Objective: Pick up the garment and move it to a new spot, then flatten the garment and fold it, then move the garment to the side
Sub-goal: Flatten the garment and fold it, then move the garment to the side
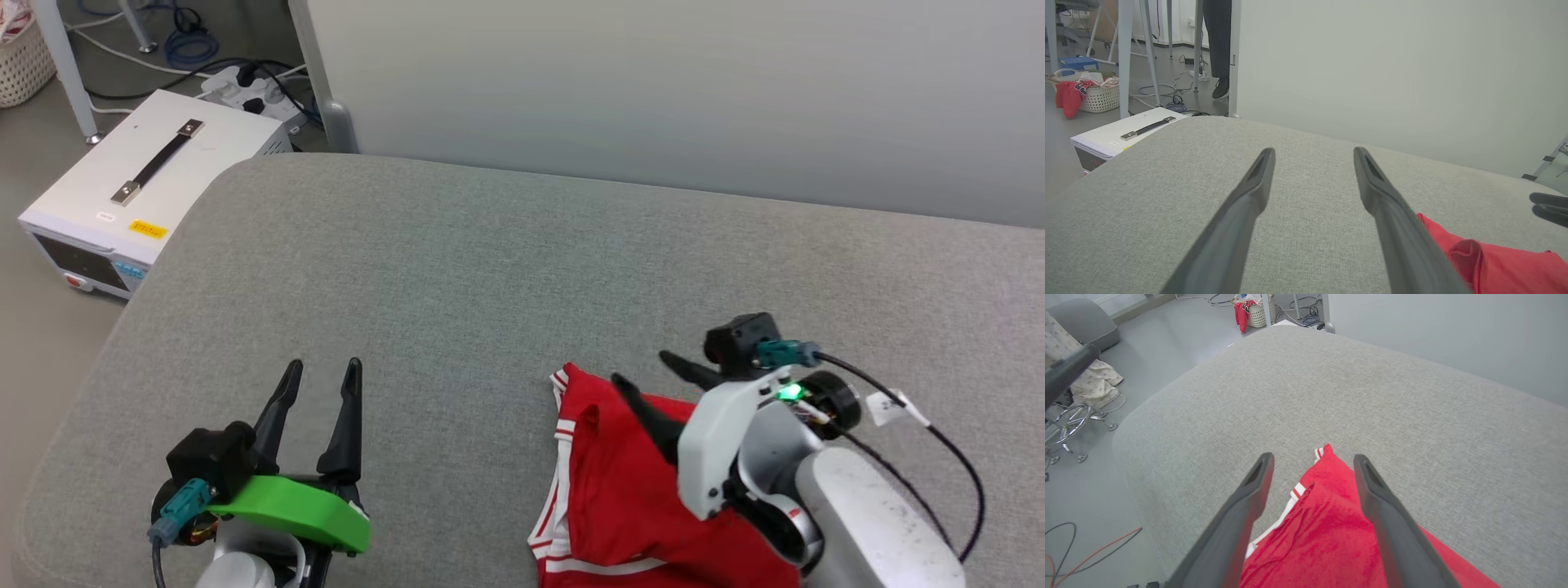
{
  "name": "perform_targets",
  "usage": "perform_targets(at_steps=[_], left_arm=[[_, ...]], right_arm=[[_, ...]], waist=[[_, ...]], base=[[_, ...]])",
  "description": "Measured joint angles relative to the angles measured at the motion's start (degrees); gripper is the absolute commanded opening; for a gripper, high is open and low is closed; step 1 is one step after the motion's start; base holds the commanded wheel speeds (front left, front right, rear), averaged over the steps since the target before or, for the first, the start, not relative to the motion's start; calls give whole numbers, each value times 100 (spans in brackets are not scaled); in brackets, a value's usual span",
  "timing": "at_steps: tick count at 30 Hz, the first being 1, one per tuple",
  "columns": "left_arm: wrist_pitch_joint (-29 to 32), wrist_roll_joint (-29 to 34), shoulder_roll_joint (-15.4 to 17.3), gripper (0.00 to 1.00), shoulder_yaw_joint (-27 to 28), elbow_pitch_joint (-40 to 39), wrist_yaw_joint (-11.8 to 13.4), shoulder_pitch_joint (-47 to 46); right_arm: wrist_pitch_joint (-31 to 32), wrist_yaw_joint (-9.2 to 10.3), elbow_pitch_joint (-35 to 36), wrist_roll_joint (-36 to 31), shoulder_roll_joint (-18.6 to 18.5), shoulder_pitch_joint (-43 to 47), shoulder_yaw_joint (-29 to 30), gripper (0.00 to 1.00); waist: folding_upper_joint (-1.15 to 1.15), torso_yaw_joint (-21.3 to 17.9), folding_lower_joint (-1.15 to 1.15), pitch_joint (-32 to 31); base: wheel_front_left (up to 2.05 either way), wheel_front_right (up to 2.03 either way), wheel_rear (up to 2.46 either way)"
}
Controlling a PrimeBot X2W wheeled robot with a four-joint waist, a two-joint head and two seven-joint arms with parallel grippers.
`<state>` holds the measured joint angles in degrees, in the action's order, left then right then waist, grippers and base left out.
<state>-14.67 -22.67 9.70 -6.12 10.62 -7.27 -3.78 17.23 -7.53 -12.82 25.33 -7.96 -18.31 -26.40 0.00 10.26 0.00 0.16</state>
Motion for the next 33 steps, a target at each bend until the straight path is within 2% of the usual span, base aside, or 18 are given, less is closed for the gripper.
perform_targets(at_steps=[6,8,11,12,17,22,29,33], left_arm=[[0,66,-25,100,-70,-65,-2,19],[0,122,-46,100,-87,-107,-2,31],[0,200,-91,100,-127,-183,-2,77],[0,272,-148,100,-164,-231,-2,138],[0,332,-269,100,-214,-367,-3,161],[1,422,-316,100,-178,-531,-3,206],[0,747,-428,100,47,-766,-3,431],[0,847,-431,100,2,-747,-3,483]], right_arm=[[-770,0,223,-664,-955,-62,389,100],[-1013,0,272,-790,-1156,-59,621,100],[-1280,0,409,-815,-1327,18,1028,100],[-1513,0,587,-982,-1491,277,1467,100],[-1800,0,1013,-991,-1378,897,2228,100],[-2093,0,1652,-1091,-925,1573,2819,100],[-2263,0,2087,-1278,-304,2204,3145,100],[-2279,0,2118,-1316,-174,2304,3149,100]], waist=[[0,-217,0,-78],[0,-289,0,-98],[0,-396,0,-119],[0,-480,0,-119],[0,-512,0,-72],[0,-508,0,-8],[0,-514,0,15],[0,-515,0,17]], base=[[0,0,0],[0,0,0],[0,0,0],[0,0,0],[0,0,0],[0,0,0],[0,0,0],[0,0,0]])
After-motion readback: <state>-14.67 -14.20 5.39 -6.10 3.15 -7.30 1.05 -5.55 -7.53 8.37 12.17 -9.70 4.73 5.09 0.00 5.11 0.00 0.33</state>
